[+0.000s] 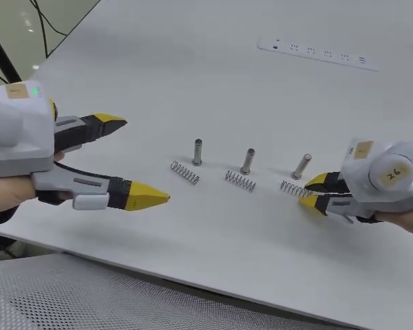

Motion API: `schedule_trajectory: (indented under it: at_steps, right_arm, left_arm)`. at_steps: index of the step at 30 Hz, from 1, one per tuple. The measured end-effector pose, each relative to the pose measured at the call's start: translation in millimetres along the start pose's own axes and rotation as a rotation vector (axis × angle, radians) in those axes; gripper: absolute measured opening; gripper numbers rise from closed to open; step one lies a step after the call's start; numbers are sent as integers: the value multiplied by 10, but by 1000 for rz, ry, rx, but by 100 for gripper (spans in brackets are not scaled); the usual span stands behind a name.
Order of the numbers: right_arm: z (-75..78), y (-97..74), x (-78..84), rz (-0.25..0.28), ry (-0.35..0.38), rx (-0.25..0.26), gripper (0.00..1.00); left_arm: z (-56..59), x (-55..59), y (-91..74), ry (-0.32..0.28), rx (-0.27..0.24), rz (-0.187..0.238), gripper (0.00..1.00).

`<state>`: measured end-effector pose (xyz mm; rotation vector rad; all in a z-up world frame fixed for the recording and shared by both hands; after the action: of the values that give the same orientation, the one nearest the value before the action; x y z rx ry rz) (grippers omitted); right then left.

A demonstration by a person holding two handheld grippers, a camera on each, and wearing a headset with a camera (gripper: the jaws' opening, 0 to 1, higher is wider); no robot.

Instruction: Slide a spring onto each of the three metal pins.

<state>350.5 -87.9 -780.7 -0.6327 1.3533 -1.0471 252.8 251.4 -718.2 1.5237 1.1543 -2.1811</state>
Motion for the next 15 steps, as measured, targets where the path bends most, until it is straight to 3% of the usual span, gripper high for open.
schedule_trajectory:
  at_steps: [7,15]
  right_arm:
    - [-3,-3,-7,3,-18,-11,8]
    - [-30,-127,-32,29,-25,-20,8]
  left_arm:
    - [38,-3,-17,2,8,1,93]
    - [105,18,-33,2,39,-21,91]
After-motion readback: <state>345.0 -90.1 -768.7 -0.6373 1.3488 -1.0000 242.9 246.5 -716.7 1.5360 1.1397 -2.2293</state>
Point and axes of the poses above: the centre of the closed fingertips' face, and the gripper's own axes: y roughly forward along the fingers, z roughly to its right, x roughly out of its underside, the point moved 10 cm from there along -y, roughly backward along the fingers, and after that the axes turned 6 degrees about -z, right-handed, at the moved point
